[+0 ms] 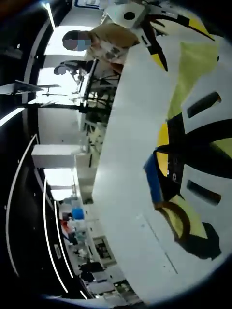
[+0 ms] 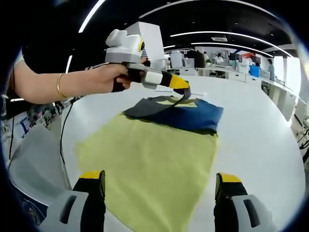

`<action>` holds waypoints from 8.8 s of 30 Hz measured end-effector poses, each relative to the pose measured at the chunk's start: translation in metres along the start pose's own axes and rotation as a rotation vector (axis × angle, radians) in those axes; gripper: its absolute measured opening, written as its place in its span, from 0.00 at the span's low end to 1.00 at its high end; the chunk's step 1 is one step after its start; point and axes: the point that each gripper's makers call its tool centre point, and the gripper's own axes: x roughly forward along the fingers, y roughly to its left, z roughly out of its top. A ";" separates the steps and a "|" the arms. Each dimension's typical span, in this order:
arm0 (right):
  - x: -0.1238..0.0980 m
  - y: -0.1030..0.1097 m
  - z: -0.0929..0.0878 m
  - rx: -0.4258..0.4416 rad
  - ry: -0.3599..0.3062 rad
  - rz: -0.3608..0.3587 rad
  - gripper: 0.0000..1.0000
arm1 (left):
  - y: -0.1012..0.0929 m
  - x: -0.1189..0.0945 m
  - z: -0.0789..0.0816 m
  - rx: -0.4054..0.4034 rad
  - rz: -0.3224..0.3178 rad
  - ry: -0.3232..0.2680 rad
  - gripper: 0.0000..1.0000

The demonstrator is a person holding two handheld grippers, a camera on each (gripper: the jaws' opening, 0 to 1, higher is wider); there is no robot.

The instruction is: Fold the garment on the visible template until the final outline fits inside the template.

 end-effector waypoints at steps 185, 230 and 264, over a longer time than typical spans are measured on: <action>0.095 -0.101 0.081 0.162 -0.046 -0.136 0.17 | 0.142 -0.196 -0.155 0.027 0.365 0.283 0.21; 0.105 -0.091 0.074 0.091 -0.017 -0.080 0.34 | 0.225 -0.098 -0.122 -0.107 0.398 0.204 0.16; 0.111 -0.103 0.069 0.116 -0.012 -0.127 0.10 | 0.234 -0.091 -0.135 -0.112 0.398 0.260 0.00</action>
